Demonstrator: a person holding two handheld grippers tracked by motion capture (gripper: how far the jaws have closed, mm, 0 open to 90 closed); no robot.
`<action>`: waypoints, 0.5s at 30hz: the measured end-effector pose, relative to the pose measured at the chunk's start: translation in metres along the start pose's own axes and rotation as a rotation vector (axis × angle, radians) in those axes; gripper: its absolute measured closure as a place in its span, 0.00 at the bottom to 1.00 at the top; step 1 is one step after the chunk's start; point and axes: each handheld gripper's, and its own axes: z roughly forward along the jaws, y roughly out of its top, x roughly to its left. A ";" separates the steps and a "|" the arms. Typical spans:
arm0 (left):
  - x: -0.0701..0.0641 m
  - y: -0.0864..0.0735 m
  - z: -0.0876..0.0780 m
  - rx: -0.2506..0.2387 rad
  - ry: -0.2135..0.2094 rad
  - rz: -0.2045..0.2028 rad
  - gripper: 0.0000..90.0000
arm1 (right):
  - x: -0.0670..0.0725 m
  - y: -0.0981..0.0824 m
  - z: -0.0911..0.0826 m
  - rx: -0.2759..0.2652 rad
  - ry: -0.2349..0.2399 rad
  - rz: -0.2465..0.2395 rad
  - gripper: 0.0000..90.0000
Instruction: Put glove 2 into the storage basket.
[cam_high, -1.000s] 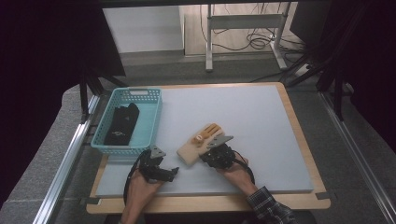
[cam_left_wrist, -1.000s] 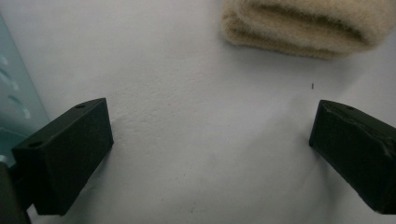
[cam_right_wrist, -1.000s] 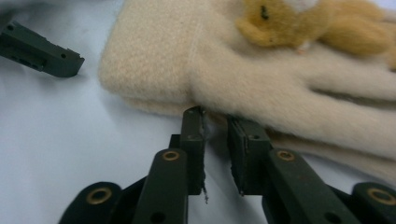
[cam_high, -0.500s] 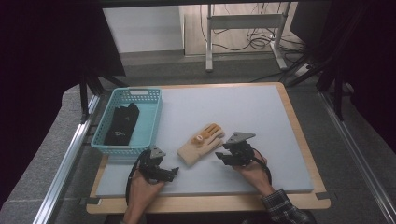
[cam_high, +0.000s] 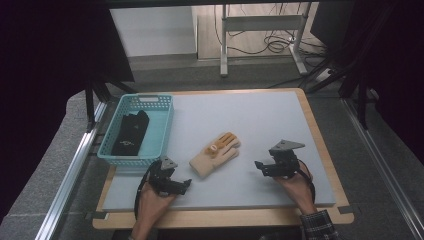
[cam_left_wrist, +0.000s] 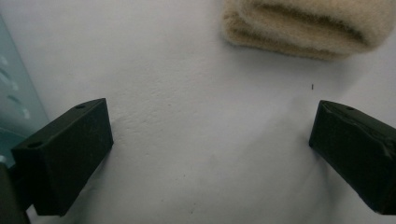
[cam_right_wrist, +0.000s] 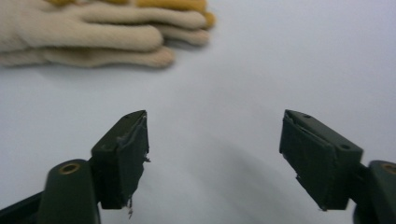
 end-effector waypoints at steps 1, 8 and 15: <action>0.000 0.000 0.000 0.000 0.000 0.000 0.00 | -0.003 -0.003 -0.001 0.000 -0.005 0.011 0.23; 0.000 0.000 0.000 0.000 -0.001 0.000 0.00 | -0.018 -0.020 -0.003 0.031 -0.030 0.035 0.13; 0.000 0.000 0.000 -0.001 -0.002 0.001 0.00 | -0.021 -0.027 0.001 0.070 -0.034 0.008 0.07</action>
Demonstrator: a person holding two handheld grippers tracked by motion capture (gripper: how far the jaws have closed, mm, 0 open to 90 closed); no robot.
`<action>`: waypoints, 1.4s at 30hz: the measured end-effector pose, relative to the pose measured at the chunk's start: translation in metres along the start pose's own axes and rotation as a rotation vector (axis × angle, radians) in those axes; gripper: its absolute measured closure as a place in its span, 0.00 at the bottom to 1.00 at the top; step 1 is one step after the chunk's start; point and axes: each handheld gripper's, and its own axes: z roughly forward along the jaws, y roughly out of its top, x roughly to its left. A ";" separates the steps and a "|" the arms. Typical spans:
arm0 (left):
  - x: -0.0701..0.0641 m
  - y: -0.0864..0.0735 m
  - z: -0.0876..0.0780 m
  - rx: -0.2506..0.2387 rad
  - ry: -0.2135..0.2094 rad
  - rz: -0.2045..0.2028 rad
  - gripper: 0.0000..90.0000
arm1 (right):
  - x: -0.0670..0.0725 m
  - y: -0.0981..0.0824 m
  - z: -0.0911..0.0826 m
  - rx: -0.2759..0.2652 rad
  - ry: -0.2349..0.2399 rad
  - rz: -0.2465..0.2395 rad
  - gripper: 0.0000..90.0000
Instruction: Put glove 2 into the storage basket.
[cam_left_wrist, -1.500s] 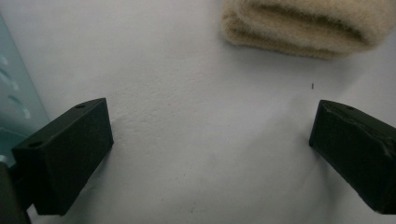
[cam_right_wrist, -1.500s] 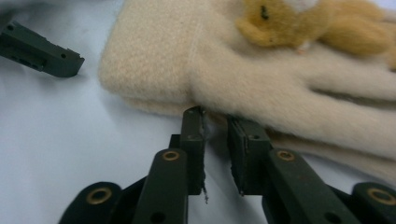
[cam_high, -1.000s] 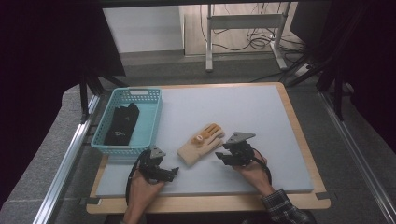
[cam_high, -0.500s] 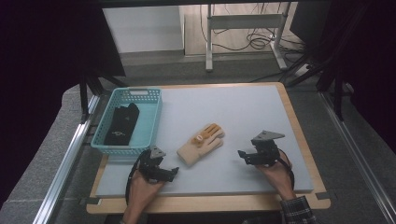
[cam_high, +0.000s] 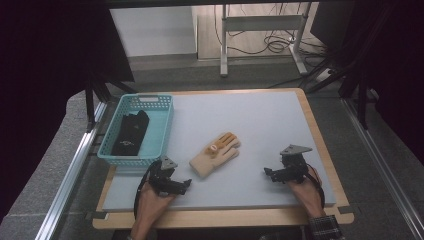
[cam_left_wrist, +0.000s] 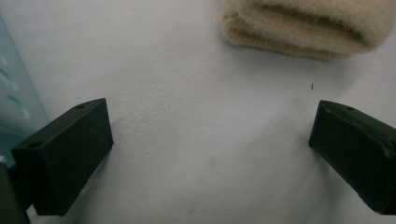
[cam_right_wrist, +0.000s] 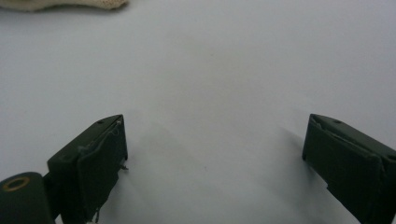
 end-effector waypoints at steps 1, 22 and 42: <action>0.000 0.000 0.000 -0.001 0.000 0.001 0.00 | 0.000 0.000 0.001 0.004 0.003 -0.002 0.06; -0.006 0.021 -0.015 -0.048 -0.085 0.020 0.06 | 0.002 -0.001 0.002 0.006 -0.008 -0.016 0.05; -0.028 0.116 0.041 0.081 -0.130 0.119 0.04 | 0.002 -0.001 0.002 0.005 -0.008 -0.017 0.05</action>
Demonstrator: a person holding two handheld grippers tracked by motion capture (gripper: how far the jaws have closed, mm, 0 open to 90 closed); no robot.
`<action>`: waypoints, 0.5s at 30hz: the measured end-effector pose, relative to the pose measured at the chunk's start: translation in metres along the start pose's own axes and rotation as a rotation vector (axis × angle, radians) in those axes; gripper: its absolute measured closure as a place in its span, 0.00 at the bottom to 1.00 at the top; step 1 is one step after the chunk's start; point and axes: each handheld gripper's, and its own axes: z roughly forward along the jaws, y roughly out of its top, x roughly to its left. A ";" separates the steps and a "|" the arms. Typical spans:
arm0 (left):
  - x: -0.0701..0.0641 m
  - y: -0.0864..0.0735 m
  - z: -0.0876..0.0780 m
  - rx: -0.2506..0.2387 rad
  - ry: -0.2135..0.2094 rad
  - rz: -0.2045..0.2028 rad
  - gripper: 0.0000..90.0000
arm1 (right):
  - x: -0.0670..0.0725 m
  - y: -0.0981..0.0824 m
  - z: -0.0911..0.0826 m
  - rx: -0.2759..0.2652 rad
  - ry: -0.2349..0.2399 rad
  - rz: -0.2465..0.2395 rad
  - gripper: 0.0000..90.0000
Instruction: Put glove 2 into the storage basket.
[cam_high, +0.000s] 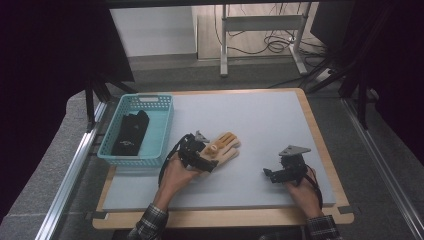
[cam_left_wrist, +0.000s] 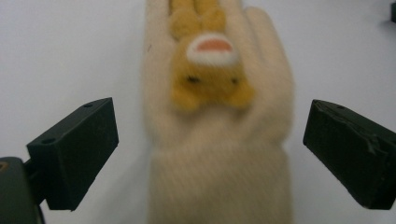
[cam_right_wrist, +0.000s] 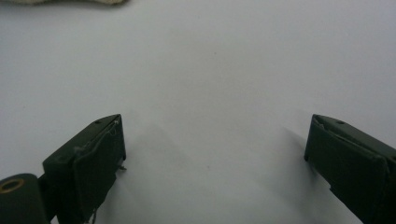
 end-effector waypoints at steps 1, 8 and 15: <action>0.002 0.003 0.004 0.005 -0.010 -0.006 0.04 | 0.000 0.000 0.000 0.000 0.000 0.002 0.05; -0.001 0.012 0.030 0.087 -0.028 0.048 0.04 | 0.000 0.000 0.000 -0.001 0.000 0.002 0.05; -0.006 0.010 0.040 0.147 -0.020 0.093 0.10 | 0.000 0.000 0.000 -0.001 0.000 0.002 0.05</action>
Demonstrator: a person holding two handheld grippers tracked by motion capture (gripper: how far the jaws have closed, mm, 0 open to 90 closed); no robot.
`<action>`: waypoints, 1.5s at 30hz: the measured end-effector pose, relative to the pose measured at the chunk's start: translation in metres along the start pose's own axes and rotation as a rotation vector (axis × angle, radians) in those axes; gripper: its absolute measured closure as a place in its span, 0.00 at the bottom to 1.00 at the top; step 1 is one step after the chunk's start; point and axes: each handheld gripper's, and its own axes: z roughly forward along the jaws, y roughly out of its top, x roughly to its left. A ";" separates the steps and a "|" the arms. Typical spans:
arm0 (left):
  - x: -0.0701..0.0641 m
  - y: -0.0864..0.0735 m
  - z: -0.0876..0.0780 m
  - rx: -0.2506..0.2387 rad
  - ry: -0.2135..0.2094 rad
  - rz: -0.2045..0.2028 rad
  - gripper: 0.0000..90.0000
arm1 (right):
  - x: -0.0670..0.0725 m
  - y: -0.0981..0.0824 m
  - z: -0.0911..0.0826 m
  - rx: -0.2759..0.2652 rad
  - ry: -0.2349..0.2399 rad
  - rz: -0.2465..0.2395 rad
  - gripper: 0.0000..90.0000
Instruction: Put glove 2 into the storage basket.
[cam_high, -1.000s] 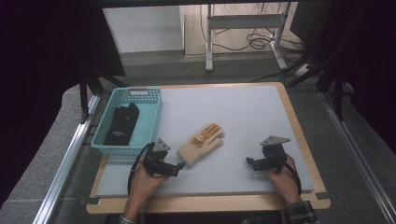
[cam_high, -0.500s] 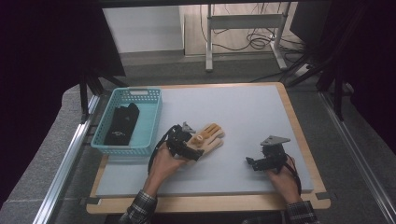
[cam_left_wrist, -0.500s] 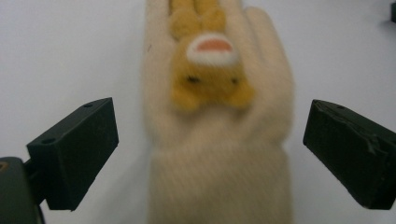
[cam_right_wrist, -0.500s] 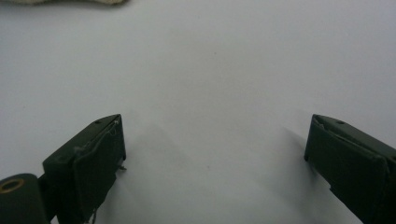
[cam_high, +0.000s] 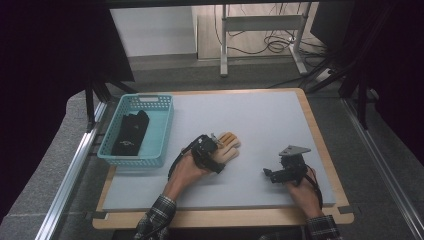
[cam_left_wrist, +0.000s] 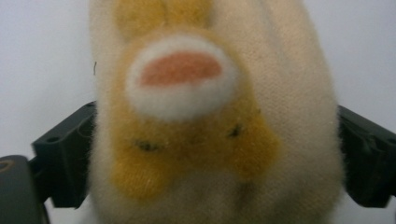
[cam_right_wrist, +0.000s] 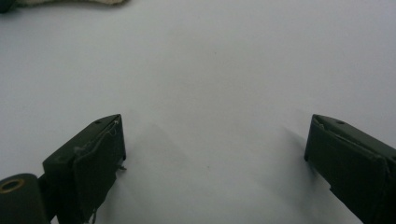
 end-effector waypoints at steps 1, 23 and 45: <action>0.001 0.000 -0.001 -0.002 0.002 -0.006 0.14 | 0.000 0.000 0.000 0.000 0.000 0.000 0.05; 0.013 0.003 -0.019 -0.018 0.019 -0.116 0.64 | 0.000 0.000 0.000 0.000 0.001 0.000 0.05; 0.064 0.005 -0.127 -0.106 0.224 -0.234 0.62 | 0.000 0.000 0.000 0.000 0.001 -0.001 0.05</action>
